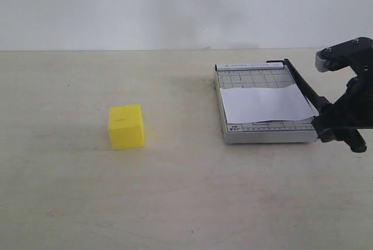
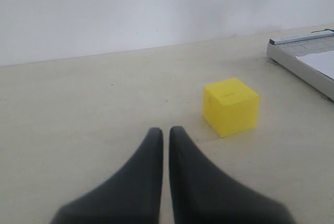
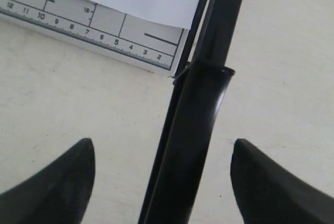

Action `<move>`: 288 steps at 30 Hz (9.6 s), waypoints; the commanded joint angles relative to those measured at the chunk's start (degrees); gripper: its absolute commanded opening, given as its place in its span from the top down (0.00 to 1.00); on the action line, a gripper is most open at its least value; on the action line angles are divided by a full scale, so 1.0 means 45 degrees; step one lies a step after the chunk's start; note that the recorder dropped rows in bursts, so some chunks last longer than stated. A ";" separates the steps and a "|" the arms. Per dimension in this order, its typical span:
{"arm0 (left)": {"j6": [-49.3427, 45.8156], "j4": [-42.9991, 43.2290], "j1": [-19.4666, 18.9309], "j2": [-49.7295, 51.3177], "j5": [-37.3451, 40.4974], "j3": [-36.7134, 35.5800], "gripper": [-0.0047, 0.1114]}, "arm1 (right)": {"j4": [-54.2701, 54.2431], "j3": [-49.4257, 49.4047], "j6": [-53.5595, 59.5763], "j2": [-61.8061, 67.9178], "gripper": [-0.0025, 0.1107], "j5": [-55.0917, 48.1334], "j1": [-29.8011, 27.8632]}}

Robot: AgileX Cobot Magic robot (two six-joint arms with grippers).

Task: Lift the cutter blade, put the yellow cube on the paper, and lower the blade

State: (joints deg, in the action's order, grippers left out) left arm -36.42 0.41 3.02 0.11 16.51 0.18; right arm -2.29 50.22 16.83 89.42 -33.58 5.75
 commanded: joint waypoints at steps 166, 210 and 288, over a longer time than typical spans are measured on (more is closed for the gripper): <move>-0.0012 0.0057 0.0057 -0.0024 -0.0053 -0.0040 0.92 | -0.3378 -0.7489 -0.0745 -1.1863 0.98 0.8377 0.0024; 1.8394 1.7615 0.0052 0.0613 -0.4937 0.4727 0.92 | -0.3378 -0.7489 -0.0745 -1.1863 0.98 0.8377 0.0024; 2.0873 2.2118 0.8039 2.9143 -0.1459 1.9973 0.92 | -0.3378 -0.7489 -0.0715 -1.1863 0.98 0.8375 0.0024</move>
State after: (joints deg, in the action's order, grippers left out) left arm 58.09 100.20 38.92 131.08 7.01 89.64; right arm -17.77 16.72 13.25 36.25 3.86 5.74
